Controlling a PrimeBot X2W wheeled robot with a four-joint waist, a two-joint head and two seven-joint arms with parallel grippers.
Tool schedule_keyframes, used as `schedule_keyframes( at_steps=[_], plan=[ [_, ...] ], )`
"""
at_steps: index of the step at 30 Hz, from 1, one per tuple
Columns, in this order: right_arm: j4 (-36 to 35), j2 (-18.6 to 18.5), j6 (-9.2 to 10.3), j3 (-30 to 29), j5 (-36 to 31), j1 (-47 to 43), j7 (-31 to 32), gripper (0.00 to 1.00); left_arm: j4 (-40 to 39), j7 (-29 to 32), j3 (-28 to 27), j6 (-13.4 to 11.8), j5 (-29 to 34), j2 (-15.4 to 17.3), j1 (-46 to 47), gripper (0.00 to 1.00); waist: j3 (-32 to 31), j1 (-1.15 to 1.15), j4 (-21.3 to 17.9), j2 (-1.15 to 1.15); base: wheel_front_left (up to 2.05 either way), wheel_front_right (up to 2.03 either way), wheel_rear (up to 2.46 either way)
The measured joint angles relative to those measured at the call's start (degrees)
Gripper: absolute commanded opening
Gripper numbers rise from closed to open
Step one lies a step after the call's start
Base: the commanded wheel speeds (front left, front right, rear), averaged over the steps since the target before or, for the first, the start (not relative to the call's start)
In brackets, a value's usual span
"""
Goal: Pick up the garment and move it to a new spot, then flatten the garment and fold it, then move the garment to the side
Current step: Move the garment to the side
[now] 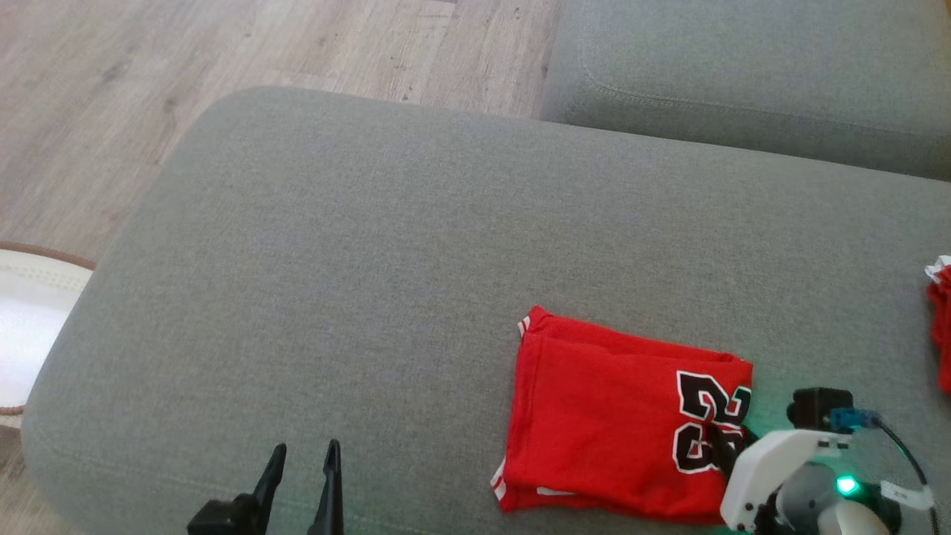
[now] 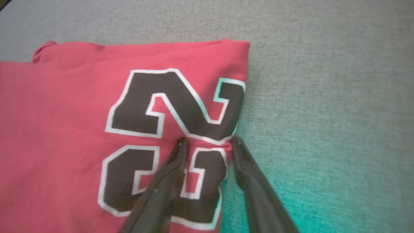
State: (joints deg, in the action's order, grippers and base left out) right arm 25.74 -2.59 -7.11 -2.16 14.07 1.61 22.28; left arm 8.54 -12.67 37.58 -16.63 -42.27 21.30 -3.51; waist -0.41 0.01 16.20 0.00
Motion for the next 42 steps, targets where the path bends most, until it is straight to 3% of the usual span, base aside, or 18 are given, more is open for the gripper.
schedule_keyframes(
  at_steps=[2, 3, 4, 11, 23, 31, 37, 42],
  plan=[
    [0.90, 0.01, 0.00, 0.38, 0.33, 0.85, -0.11, 0.07, 0.03, 0.00, 0.00, 0.00, 0.00, 0.01, 0.01, 1.00, 0.09, 0.00, -0.12, 0.00, 0.00, 0.00, 0.00],
    [1.38, 0.02, 0.00, 0.67, 0.85, 1.35, -0.34, 0.07, 0.03, 0.00, 0.01, 0.00, 0.01, 0.02, 0.01, 1.00, 0.11, 0.00, -0.29, 0.00, 0.00, 0.00, 0.00],
    [1.83, 0.04, 0.00, 0.99, 1.21, 1.70, -0.98, 0.00, 0.03, -0.01, 0.01, -0.01, 0.12, 0.02, 0.03, 1.00, 0.13, 0.00, -0.56, 0.00, 0.00, 0.00, 0.00],
    [3.05, 0.13, 0.00, 1.30, 0.70, 6.33, -7.20, 0.00, -0.33, -0.43, 0.04, -0.09, 0.49, 0.00, -0.01, 1.00, 0.24, 0.00, -4.98, 0.00, 0.00, 0.00, 0.00],
    [-2.86, -5.03, 0.00, -0.80, -3.02, 11.28, -5.93, 0.00, 0.03, -1.10, -0.23, 0.79, 2.05, -2.33, 1.90, 1.00, 2.23, -0.01, -19.43, 0.00, 0.00, 0.00, 0.00],
    [-4.76, -5.43, 0.00, -0.40, -2.99, 15.72, -5.64, 0.00, 0.74, -1.53, -0.34, 1.60, 3.57, -2.59, 5.99, 1.00, 6.26, 0.00, -28.33, 0.00, 0.00, 0.00, 0.00],
    [-4.52, -5.19, 0.00, 0.08, -2.99, 17.64, -6.24, 0.00, 1.60, -1.51, -0.30, 2.10, 4.00, -2.50, 8.08, 1.00, 9.72, 0.00, -31.89, 0.00, 0.00, 0.00, 0.00],
    [-4.35, -5.15, 0.00, 1.48, -2.96, 19.52, -7.21, 0.00, 2.08, -1.25, -0.19, 2.53, 4.00, -2.47, 8.29, 1.00, 10.62, 0.01, -32.35, 0.00, 0.00, 0.00, 0.00]
  ],
)
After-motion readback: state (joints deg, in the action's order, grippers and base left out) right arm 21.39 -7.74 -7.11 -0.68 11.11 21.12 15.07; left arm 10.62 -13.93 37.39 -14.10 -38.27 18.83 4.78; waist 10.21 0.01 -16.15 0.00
